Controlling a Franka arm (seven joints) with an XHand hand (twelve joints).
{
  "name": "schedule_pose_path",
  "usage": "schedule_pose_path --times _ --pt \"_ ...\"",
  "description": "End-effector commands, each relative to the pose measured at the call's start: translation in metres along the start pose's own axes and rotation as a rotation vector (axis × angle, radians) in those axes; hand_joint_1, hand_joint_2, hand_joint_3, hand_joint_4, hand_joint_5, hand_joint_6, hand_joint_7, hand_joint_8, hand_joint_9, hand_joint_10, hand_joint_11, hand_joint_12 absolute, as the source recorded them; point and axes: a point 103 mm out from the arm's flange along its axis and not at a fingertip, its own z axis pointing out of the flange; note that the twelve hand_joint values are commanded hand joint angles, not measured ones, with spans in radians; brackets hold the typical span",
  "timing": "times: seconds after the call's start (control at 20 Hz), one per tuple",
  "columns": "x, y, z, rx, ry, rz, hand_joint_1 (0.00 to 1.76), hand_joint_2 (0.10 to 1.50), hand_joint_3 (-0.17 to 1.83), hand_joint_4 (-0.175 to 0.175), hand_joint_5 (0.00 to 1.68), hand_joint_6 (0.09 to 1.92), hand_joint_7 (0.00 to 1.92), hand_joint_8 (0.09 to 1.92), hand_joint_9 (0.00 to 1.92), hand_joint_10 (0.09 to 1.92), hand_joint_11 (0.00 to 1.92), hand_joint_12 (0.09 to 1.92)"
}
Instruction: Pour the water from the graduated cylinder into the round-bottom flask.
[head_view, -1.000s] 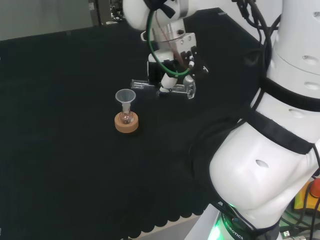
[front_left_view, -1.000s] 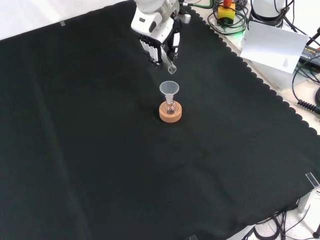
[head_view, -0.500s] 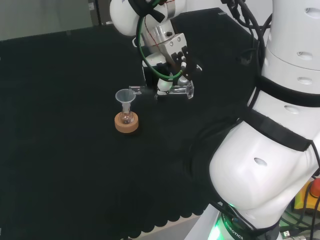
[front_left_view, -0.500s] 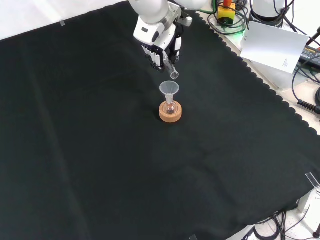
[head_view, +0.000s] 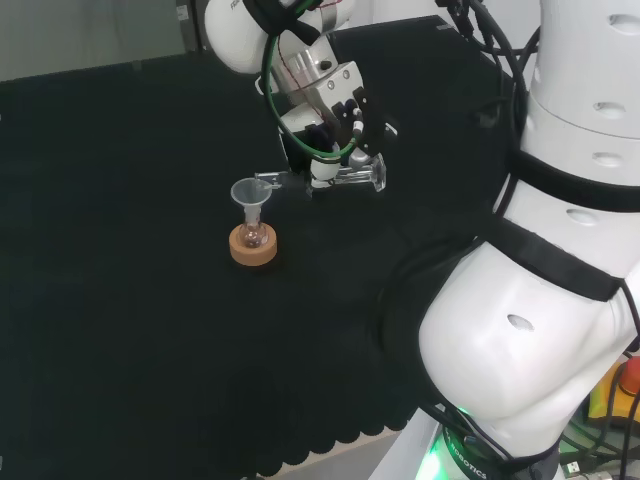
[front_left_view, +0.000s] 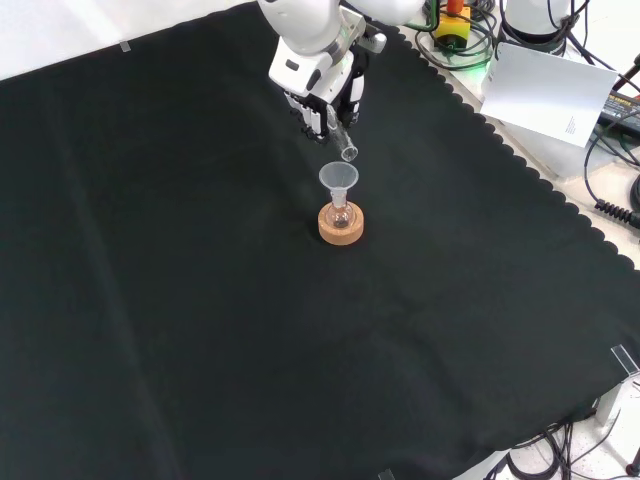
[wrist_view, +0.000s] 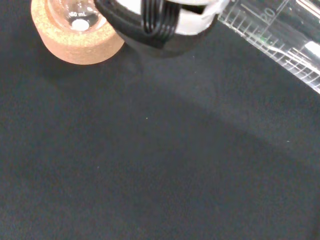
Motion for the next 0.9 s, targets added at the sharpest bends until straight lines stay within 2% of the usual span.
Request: schedule_pose_path --times 0.05,0.35,0.9 --pt "0.0015 0.0018 -0.0056 0.03 -0.044 0.016 1.32 1.02 -0.17 -0.175 1.5 0.09 1.57 0.09 1.78 0.09 1.42 0.59" --pt "0.0007 0.0019 -0.0112 0.054 -0.071 0.036 1.32 1.02 -0.17 -0.175 1.5 0.09 1.57 0.09 1.78 0.09 1.42 0.58" --pt "-0.0021 0.0017 -0.0147 0.062 -0.089 0.049 1.32 1.02 -0.17 -0.175 1.5 0.09 1.57 0.09 1.78 0.09 1.42 0.58"
